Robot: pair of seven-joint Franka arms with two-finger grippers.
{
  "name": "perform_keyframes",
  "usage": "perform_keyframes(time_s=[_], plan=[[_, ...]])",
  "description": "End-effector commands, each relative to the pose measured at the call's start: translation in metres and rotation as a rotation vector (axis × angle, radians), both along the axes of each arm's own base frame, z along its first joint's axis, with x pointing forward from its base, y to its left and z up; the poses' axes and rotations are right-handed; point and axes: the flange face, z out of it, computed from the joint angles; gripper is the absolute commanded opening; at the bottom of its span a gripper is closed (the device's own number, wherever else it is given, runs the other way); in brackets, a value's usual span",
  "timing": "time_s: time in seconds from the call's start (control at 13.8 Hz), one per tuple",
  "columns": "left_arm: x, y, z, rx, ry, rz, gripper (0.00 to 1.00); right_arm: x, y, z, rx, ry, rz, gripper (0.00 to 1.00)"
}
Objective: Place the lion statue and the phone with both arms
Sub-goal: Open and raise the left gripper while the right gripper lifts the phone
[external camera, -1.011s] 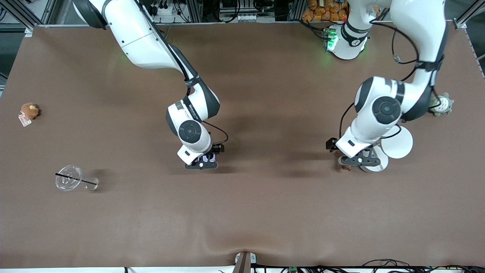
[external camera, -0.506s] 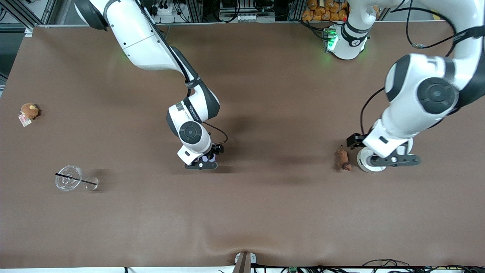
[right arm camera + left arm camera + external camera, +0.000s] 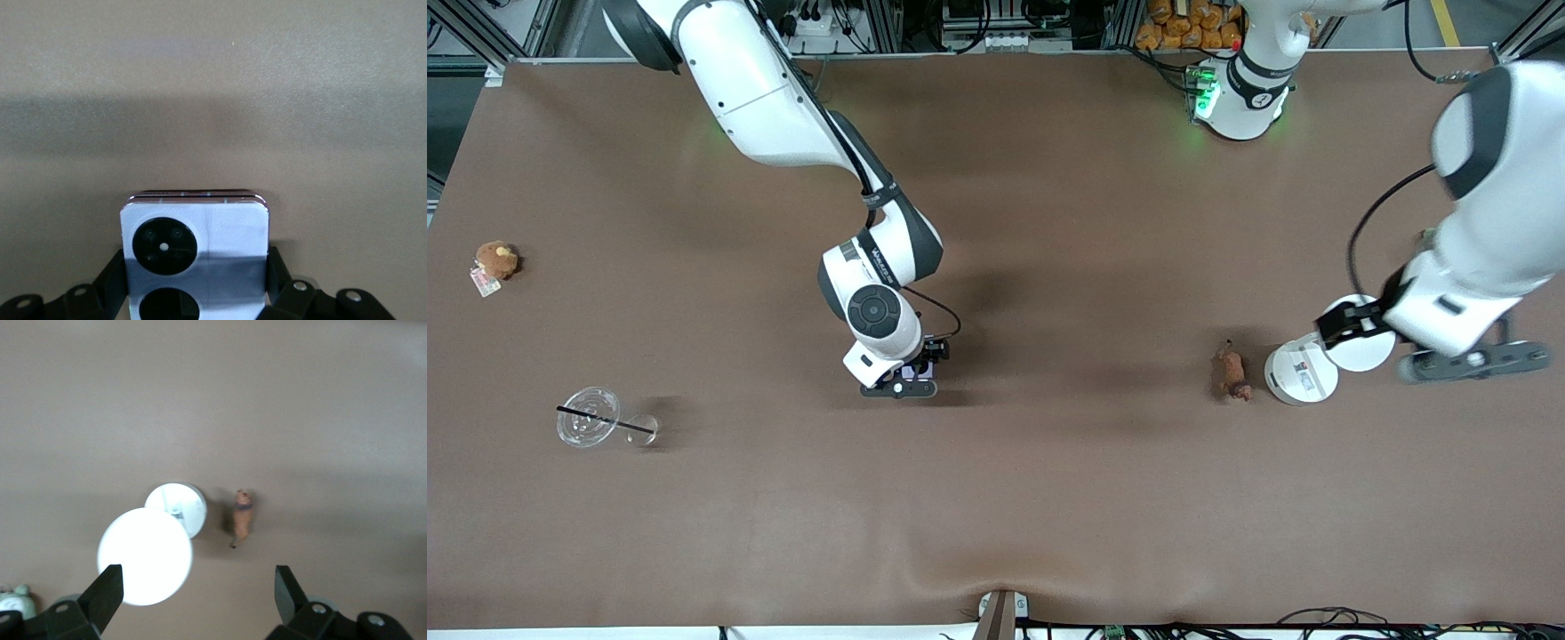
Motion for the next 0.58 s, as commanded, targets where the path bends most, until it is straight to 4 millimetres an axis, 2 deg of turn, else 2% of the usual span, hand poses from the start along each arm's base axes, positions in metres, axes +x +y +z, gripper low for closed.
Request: perform_keyframes(time_s=[0.0,0.07,0.14,0.22,0.29,0.43,0.51], plan=[[-0.029,0.019,0.041,-0.007,0.022,-0.025,1.0,0.001,-0.003,-0.005,-0.006,-0.008,-0.011,0.02],[-0.039,0.033,0.054,-0.035,0.027,-0.018,1.0,0.003,-0.006,-0.002,-0.006,-0.01,-0.015,0.03],[-0.05,0.035,0.064,-0.063,0.039,-0.037,1.0,0.006,-0.009,0.007,-0.004,-0.012,-0.019,0.04],[-0.058,0.041,0.073,-0.07,0.051,-0.043,1.0,0.013,-0.015,0.023,0.008,-0.028,-0.031,0.05],[-0.069,0.043,0.085,-0.07,0.055,-0.04,1.0,0.02,-0.028,0.034,0.006,-0.02,-0.05,0.07],[-0.093,0.043,0.105,-0.068,0.075,-0.041,1.0,0.036,-0.06,0.068,0.008,-0.009,-0.096,0.08],[-0.106,0.042,0.112,-0.078,0.088,-0.042,1.0,0.041,-0.076,0.077,0.004,0.004,-0.114,0.08]])
